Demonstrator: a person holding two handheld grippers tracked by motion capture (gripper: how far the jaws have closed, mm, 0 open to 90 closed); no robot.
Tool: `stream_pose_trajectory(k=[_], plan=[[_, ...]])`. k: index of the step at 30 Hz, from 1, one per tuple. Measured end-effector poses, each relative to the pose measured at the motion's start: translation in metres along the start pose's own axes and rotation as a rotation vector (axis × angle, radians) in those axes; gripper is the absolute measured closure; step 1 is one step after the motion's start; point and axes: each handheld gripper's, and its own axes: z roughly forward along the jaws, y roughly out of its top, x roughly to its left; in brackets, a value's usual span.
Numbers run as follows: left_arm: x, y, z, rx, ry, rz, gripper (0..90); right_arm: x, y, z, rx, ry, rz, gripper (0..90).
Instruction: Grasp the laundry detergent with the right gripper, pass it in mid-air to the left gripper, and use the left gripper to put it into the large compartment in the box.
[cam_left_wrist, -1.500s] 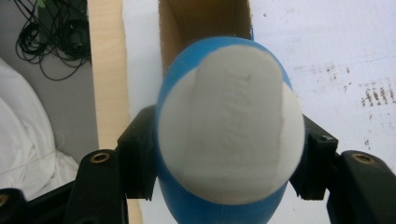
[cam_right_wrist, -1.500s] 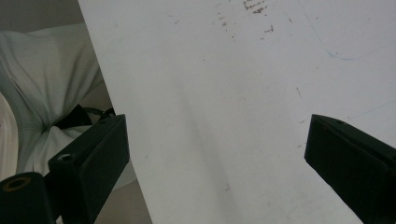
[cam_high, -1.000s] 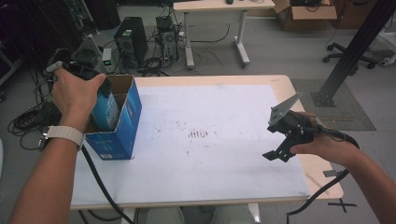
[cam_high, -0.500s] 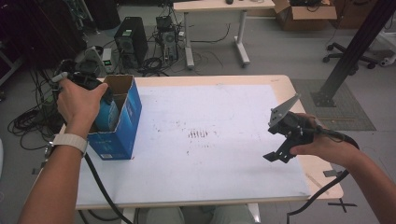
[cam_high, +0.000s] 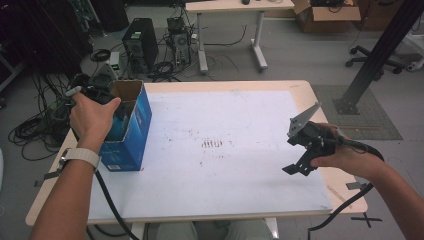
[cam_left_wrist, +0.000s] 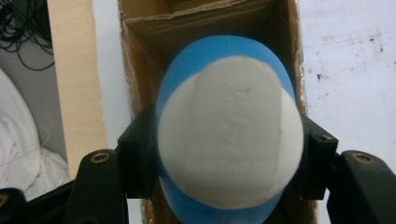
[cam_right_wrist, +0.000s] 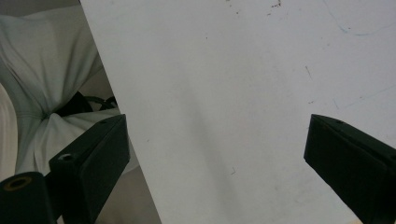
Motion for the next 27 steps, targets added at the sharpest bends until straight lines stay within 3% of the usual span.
stream_pose_trajectory(k=[18,27], plan=[[0.001,-0.009,0.026,0.037,-0.006,0.010,37.7,0.000,-0.002,0.001,0.005,0.000,0.004,7.0],[0.002,-0.009,0.030,0.038,-0.008,0.010,37.7,0.000,-0.003,0.002,0.008,-0.003,0.010,7.1]])
